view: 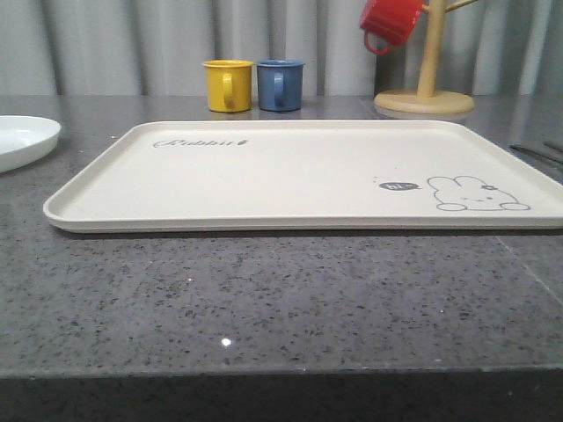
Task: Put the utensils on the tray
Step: 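Grasp the white plate rim with the left gripper and lift it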
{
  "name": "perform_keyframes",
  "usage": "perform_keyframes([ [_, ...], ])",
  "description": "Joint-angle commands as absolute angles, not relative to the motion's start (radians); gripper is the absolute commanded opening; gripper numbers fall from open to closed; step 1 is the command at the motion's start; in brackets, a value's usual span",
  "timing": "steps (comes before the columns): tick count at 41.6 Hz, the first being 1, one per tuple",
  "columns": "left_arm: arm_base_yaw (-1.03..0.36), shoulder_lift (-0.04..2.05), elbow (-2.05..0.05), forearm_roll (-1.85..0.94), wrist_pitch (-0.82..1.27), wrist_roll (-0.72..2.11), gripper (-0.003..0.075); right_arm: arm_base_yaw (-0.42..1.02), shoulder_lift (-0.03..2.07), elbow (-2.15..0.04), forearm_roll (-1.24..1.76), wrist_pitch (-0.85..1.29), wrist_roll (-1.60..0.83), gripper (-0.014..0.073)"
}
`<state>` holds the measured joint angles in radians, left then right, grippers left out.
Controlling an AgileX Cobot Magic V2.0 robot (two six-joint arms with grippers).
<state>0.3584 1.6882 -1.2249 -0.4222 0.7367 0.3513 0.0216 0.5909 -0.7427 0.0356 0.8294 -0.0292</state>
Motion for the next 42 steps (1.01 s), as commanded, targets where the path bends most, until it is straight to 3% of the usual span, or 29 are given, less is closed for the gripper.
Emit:
perform_keyframes([
  [1, 0.361, 1.655, -1.255, -0.452, 0.716, 0.357, 0.0281, 0.024, 0.599, -0.77, 0.025, 0.76, -0.029, 0.0447],
  [9, 0.361, 1.669, -1.255, -0.449, 0.739, 0.357, 0.0124, 0.024, 0.599, -0.77, 0.025, 0.76, -0.029, 0.0447],
  [19, 0.361, 1.668, -1.265, -0.449, 0.744, 0.357, -0.002, 0.024, 0.599, -0.77, 0.025, 0.76, -0.029, 0.0447],
  [33, 0.332, 1.62, -1.413, -0.65, 0.905, 0.492, -0.002, 0.024, 0.599, -0.77, 0.025, 0.76, -0.029, 0.0447],
  [42, 0.192, 1.616, -1.459, -0.732, 1.016, 0.557, -0.002, 0.024, 0.599, -0.77, 0.025, 0.76, -0.029, 0.0447],
])
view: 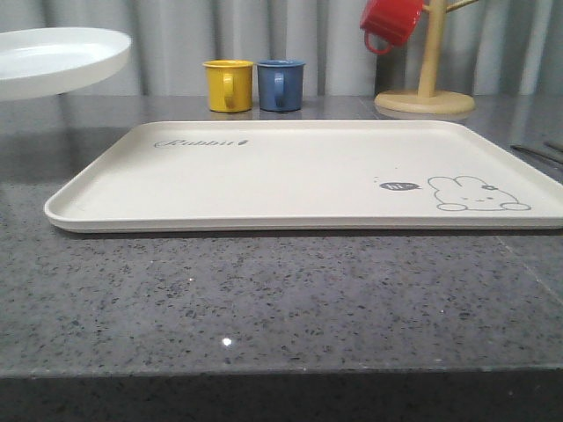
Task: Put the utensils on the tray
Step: 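Grasp the white plate rim with the left gripper and lift it, then lower the plate onto the tray and open the left gripper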
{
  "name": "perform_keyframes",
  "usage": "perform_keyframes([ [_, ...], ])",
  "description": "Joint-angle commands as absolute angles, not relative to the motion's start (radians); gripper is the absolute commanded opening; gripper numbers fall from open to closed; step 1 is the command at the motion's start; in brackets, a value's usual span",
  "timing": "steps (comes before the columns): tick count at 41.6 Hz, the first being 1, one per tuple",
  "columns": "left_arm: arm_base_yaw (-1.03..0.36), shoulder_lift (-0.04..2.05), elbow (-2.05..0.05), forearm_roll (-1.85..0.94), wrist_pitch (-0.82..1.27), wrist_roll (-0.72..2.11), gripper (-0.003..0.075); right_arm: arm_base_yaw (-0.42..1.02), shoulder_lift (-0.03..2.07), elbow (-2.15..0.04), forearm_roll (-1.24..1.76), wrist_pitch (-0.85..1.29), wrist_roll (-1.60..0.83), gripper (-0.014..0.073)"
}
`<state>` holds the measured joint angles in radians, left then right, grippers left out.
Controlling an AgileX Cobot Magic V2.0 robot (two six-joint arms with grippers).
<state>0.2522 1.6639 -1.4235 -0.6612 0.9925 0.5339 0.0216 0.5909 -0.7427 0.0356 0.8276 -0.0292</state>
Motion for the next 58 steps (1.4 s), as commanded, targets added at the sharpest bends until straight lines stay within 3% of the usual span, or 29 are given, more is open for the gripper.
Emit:
perform_keyframes([
  [1, 0.173, 1.616, -1.457, -0.729, 1.016, 0.557, -0.002, 0.024, 0.599, -0.77, 0.025, 0.76, -0.029, 0.0447],
  [17, -0.129, 1.67, -1.455, -0.659, 1.011, 0.56, -0.002, 0.024, 0.599, -0.77, 0.025, 0.76, -0.029, 0.0447],
  [32, -0.2, 1.754, -1.455, -0.661, 0.958, 0.56, -0.0016, 0.024, 0.599, -0.77, 0.025, 0.76, -0.029, 0.0447],
  [35, -0.2, 1.758, -1.455, -0.661, 0.956, 0.56, 0.0034, 0.024, 0.599, -0.77, 0.025, 0.76, -0.029, 0.0447],
  [41, -0.2, 1.758, -1.455, -0.648, 0.951, 0.56, 0.0246, 0.024, 0.599, -0.77, 0.025, 0.76, -0.029, 0.0447],
  [44, -0.2, 1.758, -1.455, -0.621, 0.949, 0.56, 0.0301, 0.024, 0.599, -0.77, 0.025, 0.76, -0.029, 0.0447],
  [58, -0.258, 1.582, -1.468, -0.5, 0.971, 0.556, 0.0316, 0.024, 0.599, -0.77, 0.025, 0.76, -0.029, 0.0447],
])
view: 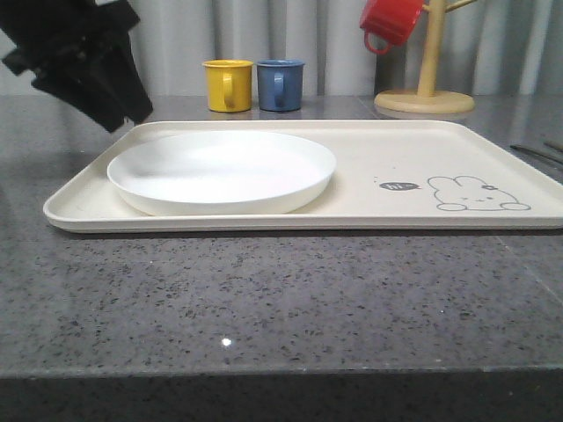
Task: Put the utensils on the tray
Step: 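Lower the plate onto the tray and open the left gripper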
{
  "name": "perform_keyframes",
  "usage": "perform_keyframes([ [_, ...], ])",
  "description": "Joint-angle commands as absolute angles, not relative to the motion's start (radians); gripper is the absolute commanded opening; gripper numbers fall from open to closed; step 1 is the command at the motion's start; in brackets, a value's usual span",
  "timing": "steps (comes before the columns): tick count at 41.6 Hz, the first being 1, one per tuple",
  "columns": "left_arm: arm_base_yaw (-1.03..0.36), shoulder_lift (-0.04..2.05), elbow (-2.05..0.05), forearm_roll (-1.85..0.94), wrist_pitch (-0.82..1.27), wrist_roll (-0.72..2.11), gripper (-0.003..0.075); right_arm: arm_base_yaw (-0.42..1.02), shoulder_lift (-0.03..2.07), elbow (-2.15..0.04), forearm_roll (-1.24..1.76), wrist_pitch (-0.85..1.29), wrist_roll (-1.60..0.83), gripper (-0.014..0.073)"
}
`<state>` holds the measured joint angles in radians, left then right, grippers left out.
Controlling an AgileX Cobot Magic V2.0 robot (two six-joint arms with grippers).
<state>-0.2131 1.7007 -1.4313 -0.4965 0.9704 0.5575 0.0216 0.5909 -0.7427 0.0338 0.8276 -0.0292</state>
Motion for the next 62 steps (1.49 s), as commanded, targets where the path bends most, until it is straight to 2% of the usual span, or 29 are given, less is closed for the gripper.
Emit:
perform_keyframes([
  [1, -0.273, 1.563, -1.468, -0.483, 0.976, 0.556, 0.0316, 0.024, 0.599, -0.77, 0.025, 0.76, -0.029, 0.0447],
  [10, -0.497, 1.337, -1.411, -0.232, 0.964, 0.42, 0.0316, 0.024, 0.599, -0.77, 0.025, 0.76, -0.029, 0.0447],
  [17, -0.681, 1.132, -1.246, 0.023, 0.896, 0.258, 0.0315, 0.024, 0.599, -0.77, 0.025, 0.76, -0.029, 0.0447],
  [21, -0.742, 1.027, -1.158, 0.113, 0.87, 0.149, 0.0316, 0.024, 0.599, -0.77, 0.025, 0.76, -0.029, 0.0447],
  [30, -0.754, 0.788, -0.996, 0.141, 0.771, -0.012, 0.0316, 0.024, 0.599, -0.77, 0.025, 0.76, -0.029, 0.0447],
  [40, -0.754, 0.584, -0.874, 0.124, 0.651, -0.024, 0.0315, 0.024, 0.599, -0.77, 0.025, 0.76, -0.029, 0.0447],
  [62, -0.754, 0.558, -0.859, 0.142, 0.646, -0.024, 0.0314, 0.024, 0.599, -0.77, 0.025, 0.76, -0.029, 0.0447],
])
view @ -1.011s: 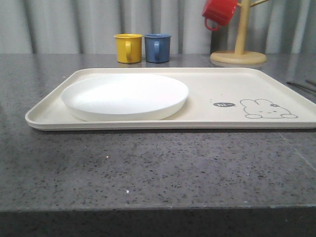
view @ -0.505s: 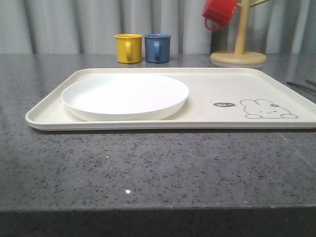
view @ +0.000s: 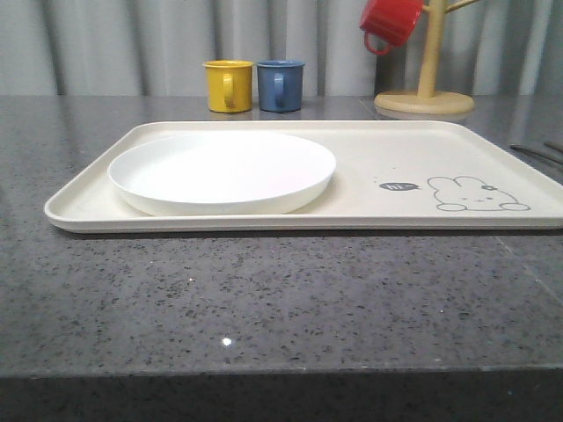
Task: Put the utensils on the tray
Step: 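Lower the plate onto the tray and open the left gripper, then lower the right gripper onto the fork and grasp it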
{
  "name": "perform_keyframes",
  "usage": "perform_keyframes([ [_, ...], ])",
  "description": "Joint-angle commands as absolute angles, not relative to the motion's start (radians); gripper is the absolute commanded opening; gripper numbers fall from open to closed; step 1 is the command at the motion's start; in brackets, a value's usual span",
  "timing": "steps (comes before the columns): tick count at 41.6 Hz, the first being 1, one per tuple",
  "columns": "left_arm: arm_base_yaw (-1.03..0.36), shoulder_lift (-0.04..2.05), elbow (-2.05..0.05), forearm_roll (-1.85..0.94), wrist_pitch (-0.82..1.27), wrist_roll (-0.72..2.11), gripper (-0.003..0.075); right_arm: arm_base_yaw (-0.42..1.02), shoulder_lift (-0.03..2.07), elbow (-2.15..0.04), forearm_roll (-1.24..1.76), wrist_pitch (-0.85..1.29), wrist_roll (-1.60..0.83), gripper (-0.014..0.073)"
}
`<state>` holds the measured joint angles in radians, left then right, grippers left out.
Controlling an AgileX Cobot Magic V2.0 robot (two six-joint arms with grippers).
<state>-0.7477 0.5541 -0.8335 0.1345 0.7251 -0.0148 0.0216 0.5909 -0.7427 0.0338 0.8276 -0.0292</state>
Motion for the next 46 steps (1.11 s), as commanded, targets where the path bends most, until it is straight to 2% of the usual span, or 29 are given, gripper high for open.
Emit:
perform_keyframes([
  [1, -0.754, 0.558, -0.859, 0.142, 0.646, -0.024, 0.0314, 0.024, 0.599, -0.77, 0.025, 0.76, -0.029, 0.0447],
  [28, -0.754, 0.558, -0.859, 0.142, 0.646, -0.024, 0.0314, 0.024, 0.599, -0.77, 0.026, 0.746, -0.029, 0.0447],
  [35, -0.754, 0.558, -0.859, 0.142, 0.646, -0.024, 0.0314, 0.023, 0.602, -0.777, 0.028, 0.685, -0.027, 0.0447],
  [46, -0.754, 0.558, -0.859, 0.142, 0.646, -0.024, 0.0314, 0.023, 0.815, -0.929, 0.037, 0.766, -0.028, 0.0447],
])
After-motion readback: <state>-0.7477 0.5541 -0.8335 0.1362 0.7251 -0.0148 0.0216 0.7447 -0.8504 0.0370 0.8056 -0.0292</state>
